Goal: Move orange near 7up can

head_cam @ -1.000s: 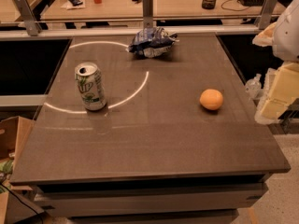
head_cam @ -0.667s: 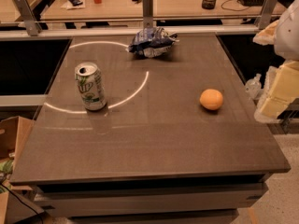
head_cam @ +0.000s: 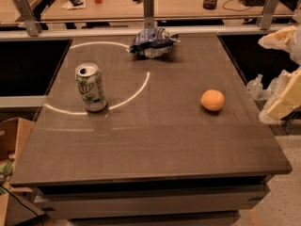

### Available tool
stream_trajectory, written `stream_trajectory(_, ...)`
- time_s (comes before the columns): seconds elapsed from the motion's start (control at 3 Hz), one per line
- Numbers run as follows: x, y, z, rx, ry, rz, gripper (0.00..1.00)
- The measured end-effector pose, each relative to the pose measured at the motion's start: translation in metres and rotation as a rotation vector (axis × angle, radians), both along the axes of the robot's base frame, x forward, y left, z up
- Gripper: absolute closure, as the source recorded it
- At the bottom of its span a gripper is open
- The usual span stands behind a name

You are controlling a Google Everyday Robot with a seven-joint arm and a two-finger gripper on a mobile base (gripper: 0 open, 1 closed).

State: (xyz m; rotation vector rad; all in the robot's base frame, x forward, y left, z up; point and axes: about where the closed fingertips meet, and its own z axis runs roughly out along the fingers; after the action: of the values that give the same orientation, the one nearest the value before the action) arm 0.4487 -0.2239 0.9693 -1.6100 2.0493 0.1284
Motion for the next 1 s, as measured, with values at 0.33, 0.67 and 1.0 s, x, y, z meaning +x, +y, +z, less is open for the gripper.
stream_trajectory(0.33,0.004,-0.004,-0.015,0.15,-0.03,0.018,0.0)
stream_trajectory(0.67,0.011,-0.018,-0.033,0.248,-0.065,0.0,0.0)
stream_trajectory(1.0,0.018,-0.031,-0.049,0.281,-0.114,-0.028,0.0)
